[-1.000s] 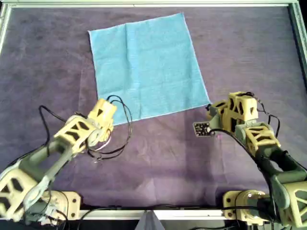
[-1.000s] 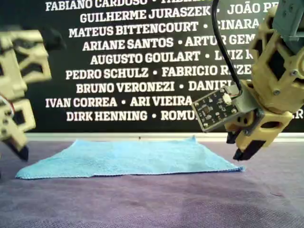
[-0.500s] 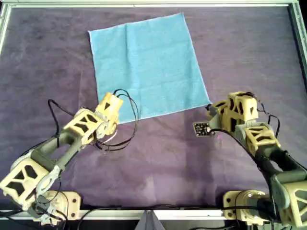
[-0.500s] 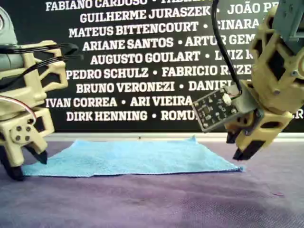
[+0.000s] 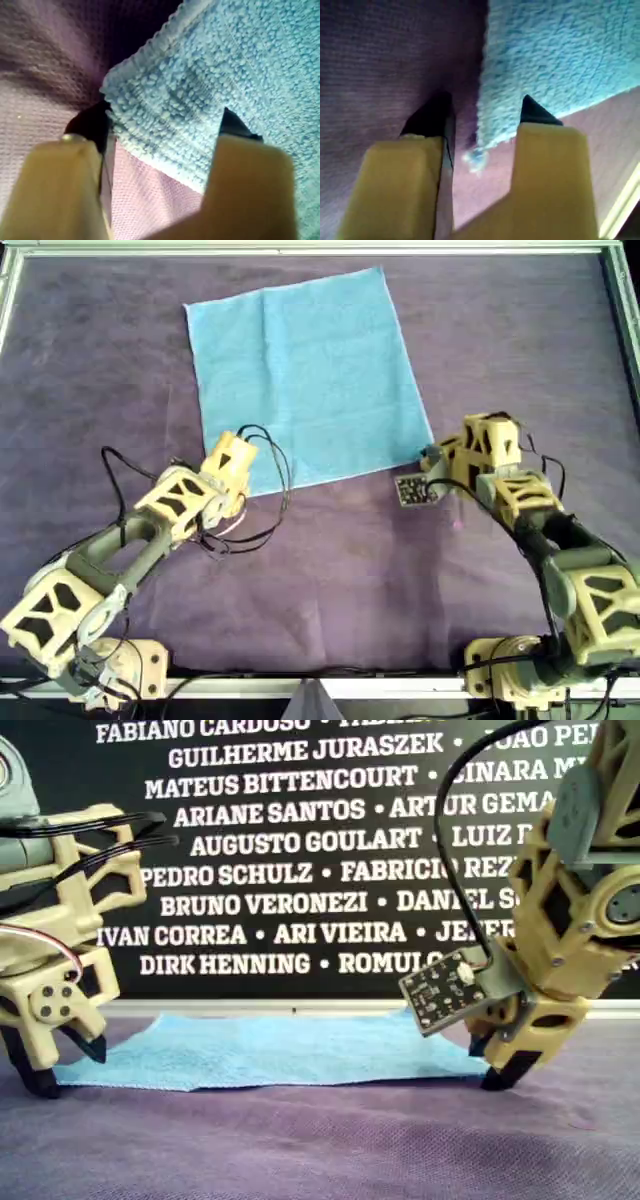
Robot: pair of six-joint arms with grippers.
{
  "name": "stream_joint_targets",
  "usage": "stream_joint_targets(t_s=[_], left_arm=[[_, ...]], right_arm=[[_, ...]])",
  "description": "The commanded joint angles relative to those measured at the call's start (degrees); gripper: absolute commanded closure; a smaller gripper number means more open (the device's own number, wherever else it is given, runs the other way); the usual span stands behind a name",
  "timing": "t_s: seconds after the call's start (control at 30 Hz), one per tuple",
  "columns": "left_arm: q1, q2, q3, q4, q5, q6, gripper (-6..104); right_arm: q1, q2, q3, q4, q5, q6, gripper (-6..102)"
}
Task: Fold a cloth
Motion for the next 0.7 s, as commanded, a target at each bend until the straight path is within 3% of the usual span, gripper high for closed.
stream_joint_targets(t_s=[0.0, 0.67], left_arm=[[0.0, 0.3, -2.9, -2.0, 0.2, -0.4, 24], [0.0, -0.1, -6.4, -2.3, 0.2, -0.3, 24]], right_arm=[[0.4, 0.7, -4.8, -2.3, 0.1, 0.26, 41], [0.6, -5.5, -12.0, -2.1, -0.8, 0.26, 42]])
